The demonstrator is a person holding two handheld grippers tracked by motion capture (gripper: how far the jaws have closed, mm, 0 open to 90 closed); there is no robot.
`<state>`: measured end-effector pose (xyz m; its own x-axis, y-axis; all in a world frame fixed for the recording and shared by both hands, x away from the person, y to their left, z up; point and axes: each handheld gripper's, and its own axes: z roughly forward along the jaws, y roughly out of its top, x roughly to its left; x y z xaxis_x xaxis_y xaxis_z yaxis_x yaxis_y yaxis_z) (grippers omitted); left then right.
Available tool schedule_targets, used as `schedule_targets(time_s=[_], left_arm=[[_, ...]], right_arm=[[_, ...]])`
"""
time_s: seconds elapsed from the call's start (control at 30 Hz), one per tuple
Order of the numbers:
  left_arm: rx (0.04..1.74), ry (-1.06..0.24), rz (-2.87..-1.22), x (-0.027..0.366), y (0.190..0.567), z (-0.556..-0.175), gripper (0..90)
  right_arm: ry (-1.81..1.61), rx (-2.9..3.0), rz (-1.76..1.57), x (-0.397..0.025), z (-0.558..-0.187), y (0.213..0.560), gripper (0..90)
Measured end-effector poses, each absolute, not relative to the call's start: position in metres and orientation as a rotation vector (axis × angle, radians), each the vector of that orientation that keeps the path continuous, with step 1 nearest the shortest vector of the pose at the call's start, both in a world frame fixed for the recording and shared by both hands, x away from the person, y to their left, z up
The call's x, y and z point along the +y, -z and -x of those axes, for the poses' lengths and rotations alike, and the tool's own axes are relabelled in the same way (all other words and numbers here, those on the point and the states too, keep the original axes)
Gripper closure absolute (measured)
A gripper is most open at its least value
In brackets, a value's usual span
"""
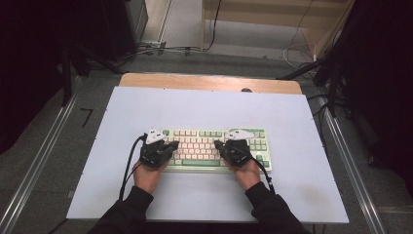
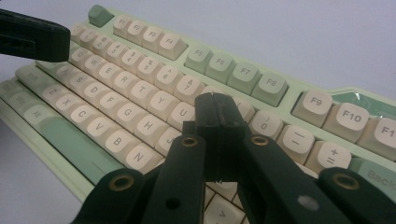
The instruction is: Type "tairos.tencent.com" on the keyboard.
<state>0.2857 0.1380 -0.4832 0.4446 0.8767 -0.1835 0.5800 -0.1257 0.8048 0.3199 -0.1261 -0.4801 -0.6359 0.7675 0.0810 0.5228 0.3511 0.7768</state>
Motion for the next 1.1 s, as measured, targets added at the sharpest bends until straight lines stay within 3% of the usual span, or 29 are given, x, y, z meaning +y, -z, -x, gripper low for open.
schedule_targets(time_s=[1.1], left_arm=[[1.243,-0.416,-1.823,0.138,0.484,-0.286,90.0]], right_arm=[[-1.123,2.348,-1.149,-0.114,-0.328,0.487,87.2]])
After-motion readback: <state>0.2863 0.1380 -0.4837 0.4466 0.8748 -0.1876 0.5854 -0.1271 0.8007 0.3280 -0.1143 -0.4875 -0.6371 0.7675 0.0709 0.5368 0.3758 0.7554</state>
